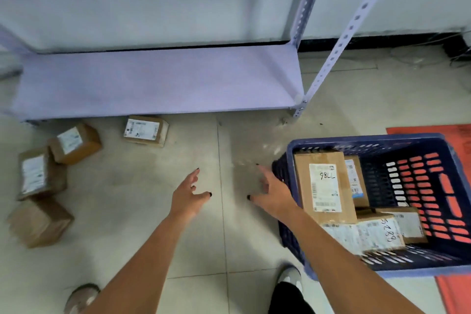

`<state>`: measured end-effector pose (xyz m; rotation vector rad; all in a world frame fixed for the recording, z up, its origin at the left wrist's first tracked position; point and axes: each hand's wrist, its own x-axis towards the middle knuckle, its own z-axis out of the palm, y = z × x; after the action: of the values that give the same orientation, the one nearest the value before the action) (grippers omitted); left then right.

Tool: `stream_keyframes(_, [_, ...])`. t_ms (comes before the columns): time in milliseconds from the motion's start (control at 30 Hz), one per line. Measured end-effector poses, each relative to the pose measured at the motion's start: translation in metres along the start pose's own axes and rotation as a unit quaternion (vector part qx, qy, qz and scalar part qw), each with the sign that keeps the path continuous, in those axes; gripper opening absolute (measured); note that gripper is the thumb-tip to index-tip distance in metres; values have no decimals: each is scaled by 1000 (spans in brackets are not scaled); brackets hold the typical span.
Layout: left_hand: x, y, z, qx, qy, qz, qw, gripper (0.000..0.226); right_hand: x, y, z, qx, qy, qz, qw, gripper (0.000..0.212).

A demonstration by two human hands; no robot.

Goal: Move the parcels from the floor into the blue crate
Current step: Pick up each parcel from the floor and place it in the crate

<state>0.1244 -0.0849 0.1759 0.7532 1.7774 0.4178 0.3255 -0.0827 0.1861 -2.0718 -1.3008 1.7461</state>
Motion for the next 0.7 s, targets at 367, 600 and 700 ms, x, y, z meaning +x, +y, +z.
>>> stream_keyframes(367, [37, -141, -295, 11, 42, -66, 997, 68, 8, -139, 290, 52, -59, 26, 997, 76])
stream_keyframes(600, [70, -205, -444, 21, 68, -115, 991, 65, 17, -206, 441, 47, -84, 46, 994, 70])
stream_keyframes(700, [84, -237, -480, 47, 86, -139, 986, 70, 31, -216, 495, 29, -99, 49, 993, 68])
